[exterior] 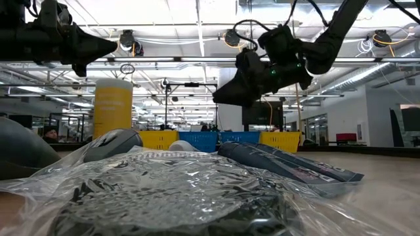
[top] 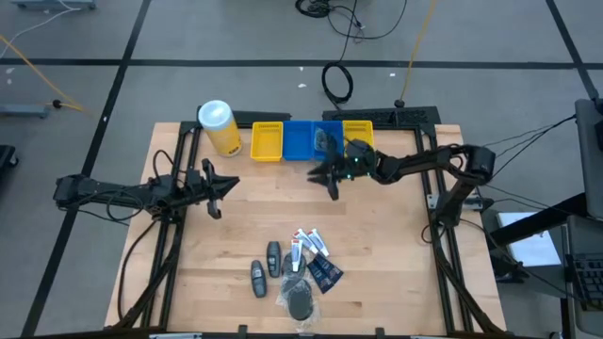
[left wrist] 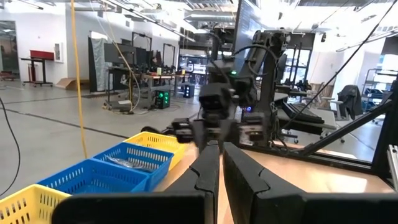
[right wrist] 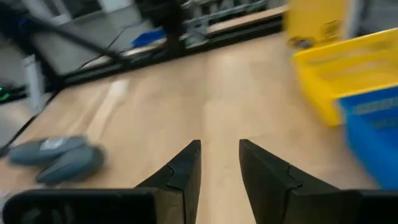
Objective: Pick & Place Travel size toiletries
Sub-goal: Put the shave cream into the left blue bin
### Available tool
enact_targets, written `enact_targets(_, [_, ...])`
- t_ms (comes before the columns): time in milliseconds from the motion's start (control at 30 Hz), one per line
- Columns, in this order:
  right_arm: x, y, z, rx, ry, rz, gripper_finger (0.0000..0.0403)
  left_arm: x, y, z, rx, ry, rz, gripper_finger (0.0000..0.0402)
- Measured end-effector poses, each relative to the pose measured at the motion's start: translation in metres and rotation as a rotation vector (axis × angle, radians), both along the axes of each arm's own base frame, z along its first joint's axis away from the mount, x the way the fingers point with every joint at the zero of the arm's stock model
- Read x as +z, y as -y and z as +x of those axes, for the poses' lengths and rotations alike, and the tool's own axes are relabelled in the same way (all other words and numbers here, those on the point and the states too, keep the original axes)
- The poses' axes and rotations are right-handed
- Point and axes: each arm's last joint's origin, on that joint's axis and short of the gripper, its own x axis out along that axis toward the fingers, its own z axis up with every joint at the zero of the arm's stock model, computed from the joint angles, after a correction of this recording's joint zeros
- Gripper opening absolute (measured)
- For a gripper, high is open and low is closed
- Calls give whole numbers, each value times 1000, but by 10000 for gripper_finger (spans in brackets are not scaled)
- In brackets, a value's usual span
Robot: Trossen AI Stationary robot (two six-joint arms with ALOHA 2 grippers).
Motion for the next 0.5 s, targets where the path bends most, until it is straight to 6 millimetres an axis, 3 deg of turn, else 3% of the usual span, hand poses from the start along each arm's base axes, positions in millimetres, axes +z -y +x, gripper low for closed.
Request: enact_targets(500, [-21, -99, 6, 311, -233, 10, 100, 0, 0, 0, 0, -1, -4, 21])
